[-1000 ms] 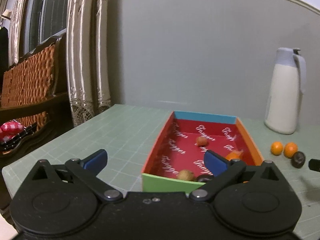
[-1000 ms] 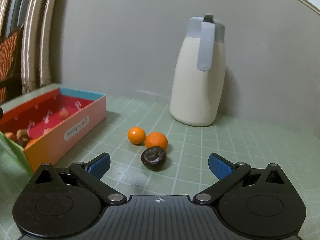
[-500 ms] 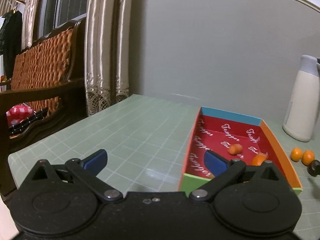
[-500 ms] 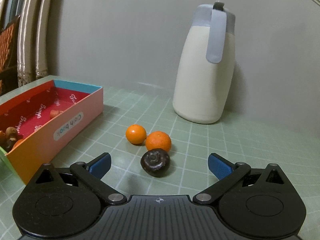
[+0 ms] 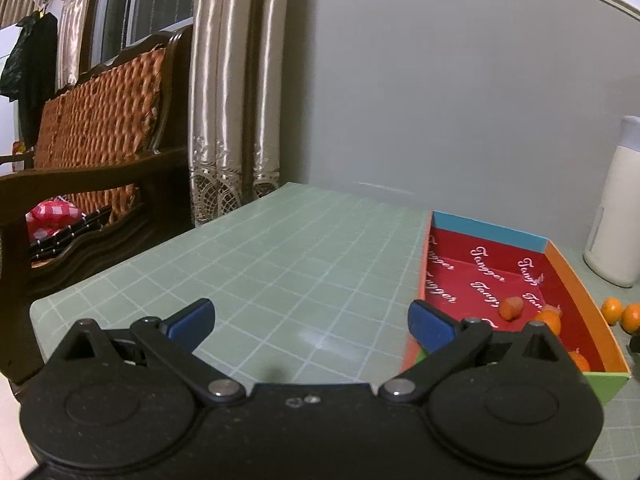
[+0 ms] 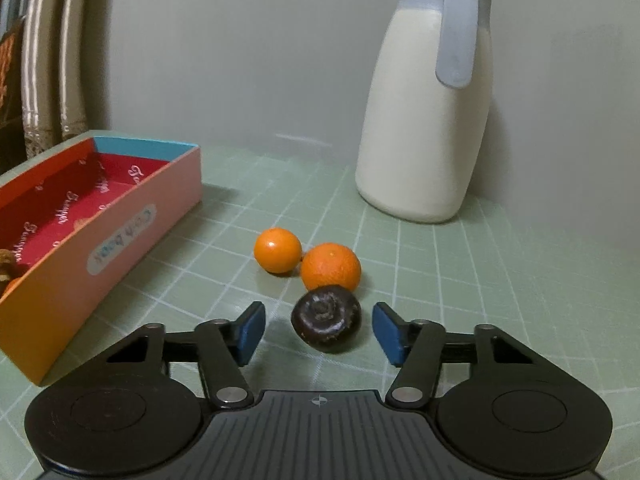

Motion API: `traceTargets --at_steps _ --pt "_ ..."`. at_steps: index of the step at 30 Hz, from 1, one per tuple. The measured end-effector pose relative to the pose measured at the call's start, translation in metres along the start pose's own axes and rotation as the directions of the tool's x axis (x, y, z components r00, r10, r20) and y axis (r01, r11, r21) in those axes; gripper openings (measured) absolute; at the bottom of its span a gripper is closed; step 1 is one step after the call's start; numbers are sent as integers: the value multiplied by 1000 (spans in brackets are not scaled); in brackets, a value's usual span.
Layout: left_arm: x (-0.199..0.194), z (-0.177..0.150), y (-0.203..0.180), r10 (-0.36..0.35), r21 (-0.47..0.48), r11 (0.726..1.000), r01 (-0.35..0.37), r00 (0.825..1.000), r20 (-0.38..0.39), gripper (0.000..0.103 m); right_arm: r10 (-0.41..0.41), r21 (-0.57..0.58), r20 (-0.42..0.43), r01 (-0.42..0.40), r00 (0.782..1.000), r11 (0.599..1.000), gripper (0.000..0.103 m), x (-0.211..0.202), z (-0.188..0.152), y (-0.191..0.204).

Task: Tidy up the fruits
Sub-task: 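Lower the right tool onto the dark chestnut and close it, then carry the chestnut into the box and open the right tool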

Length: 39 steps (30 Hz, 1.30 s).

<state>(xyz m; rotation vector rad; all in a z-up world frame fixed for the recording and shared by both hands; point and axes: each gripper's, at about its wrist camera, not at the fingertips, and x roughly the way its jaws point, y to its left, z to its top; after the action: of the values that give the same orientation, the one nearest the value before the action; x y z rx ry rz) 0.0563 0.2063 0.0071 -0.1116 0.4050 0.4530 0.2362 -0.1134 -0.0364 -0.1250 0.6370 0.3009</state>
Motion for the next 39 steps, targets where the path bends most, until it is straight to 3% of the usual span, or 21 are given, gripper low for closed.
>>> traceTargets --at_steps 1,3,17,22,28,39 --pt "1 0 1 2 -4 1000 -2 1000 -3 97 -2 3 -8 2 1000 1000 55 2 0 -1" --pt "1 0 5 2 -18 1000 -3 1000 -8 97 7 16 -22 -7 1000 1000 39 6 1 -3" --pt "-4 -3 17 41 -39 998 -42 999 -19 97 57 23 87 -60 995 998 39 -27 2 6" --pt "-5 -5 15 46 -9 999 -46 999 -21 97 127 -34 200 -123 972 992 39 -49 3 31" --pt "-5 -7 15 44 14 999 -43 999 -23 97 223 -130 316 -191 922 973 39 -67 3 73" --pt "-2 -9 17 45 42 998 -44 998 -33 97 332 -216 316 -273 889 937 39 -60 -2 134"
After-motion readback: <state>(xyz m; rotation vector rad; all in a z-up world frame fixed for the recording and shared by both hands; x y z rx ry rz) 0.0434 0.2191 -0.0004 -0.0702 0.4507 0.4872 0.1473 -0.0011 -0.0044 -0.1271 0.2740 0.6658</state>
